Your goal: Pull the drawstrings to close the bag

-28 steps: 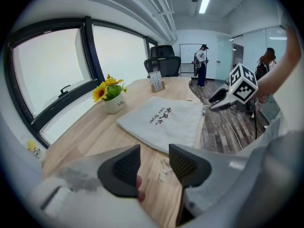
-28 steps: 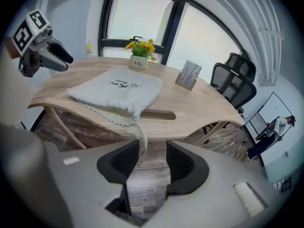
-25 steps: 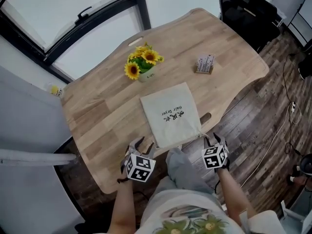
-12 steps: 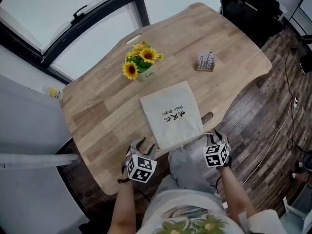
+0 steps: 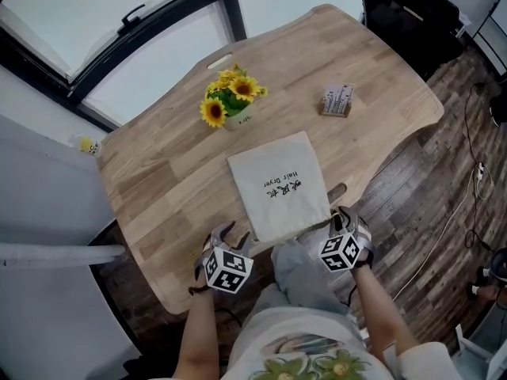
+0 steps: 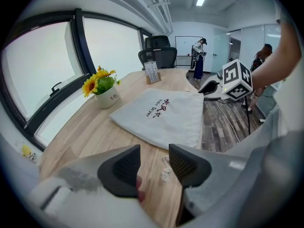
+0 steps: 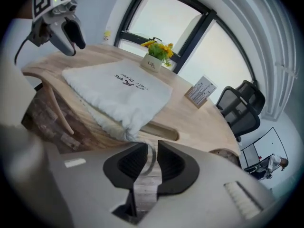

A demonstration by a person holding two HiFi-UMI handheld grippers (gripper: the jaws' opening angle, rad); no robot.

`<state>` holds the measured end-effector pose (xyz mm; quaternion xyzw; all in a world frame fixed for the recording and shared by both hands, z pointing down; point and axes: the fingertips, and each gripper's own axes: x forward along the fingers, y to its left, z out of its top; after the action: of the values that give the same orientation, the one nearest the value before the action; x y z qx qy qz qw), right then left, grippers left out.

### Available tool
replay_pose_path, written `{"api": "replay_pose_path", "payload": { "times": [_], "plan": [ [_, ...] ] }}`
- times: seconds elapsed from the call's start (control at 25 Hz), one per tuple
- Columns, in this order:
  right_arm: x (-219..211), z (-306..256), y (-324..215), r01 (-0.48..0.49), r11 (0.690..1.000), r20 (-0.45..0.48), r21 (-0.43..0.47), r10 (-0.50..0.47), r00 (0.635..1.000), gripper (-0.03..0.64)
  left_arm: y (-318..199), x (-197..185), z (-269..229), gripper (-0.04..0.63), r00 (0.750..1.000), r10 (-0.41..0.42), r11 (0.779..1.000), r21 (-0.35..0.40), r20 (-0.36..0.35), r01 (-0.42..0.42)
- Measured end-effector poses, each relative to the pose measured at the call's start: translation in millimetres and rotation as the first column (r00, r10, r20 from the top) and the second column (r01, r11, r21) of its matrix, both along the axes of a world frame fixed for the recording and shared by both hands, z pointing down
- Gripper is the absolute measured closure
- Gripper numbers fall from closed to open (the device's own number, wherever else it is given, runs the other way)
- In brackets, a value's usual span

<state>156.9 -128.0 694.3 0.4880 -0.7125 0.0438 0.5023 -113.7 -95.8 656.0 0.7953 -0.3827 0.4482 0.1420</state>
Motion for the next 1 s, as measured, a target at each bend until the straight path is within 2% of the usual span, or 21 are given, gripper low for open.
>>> {"api": "replay_pose_path", "payload": {
  "times": [0.16, 0.24, 0.32, 0.4, 0.56, 0.68, 0.72, 0.8, 1.0],
  "plan": [
    [0, 9, 2, -0.008, 0.998, 0.009, -0.068, 0.008, 1.000, 0.612, -4, -20, 5, 0.413, 0.999, -0.005, 1.000, -0.006, 0.052, 0.005],
    [0, 10, 1, -0.020, 0.996, 0.018, -0.083, 0.022, 1.000, 0.612, -4, -26, 12, 0.414, 0.992, 0.046, 0.999, -0.006, 0.115, -0.046],
    [1, 9, 0, -0.033, 0.994, 0.035, -0.104, 0.037, 0.999, 0.614, -2, -27, 20, 0.414, 0.974, 0.127, 0.992, -0.012, 0.185, -0.127],
    [2, 9, 0, -0.037, 0.992, 0.049, -0.119, 0.043, 0.998, 0.614, 0, -23, 27, 0.413, 0.947, 0.218, 0.976, -0.026, 0.237, -0.218],
    [1, 9, 0, -0.042, 0.992, 0.071, -0.119, 0.050, 0.996, 0.614, 2, -5, 34, 0.413, 0.891, 0.365, 0.929, -0.042, 0.271, -0.368],
    [1, 9, -1, -0.051, 0.993, 0.082, -0.110, 0.061, 0.995, 0.614, 6, 7, 41, 0.407, 0.830, 0.469, 0.880, -0.084, 0.302, -0.467],
    [1, 9, -1, -0.058, 0.992, 0.089, -0.108, 0.068, 0.994, 0.614, 9, 10, 46, 0.382, 0.807, 0.502, 0.863, -0.108, 0.311, -0.494],
    [1, 8, 0, -0.072, 0.992, 0.104, -0.105, 0.083, 0.991, 0.614, 12, 12, 53, 0.374, 0.771, 0.544, 0.837, -0.144, 0.331, -0.528],
    [2, 9, -1, -0.082, 0.992, 0.119, -0.093, 0.093, 0.989, 0.614, 15, 19, 64, 0.382, 0.698, 0.614, 0.786, -0.194, 0.368, -0.588]
  ]
}}
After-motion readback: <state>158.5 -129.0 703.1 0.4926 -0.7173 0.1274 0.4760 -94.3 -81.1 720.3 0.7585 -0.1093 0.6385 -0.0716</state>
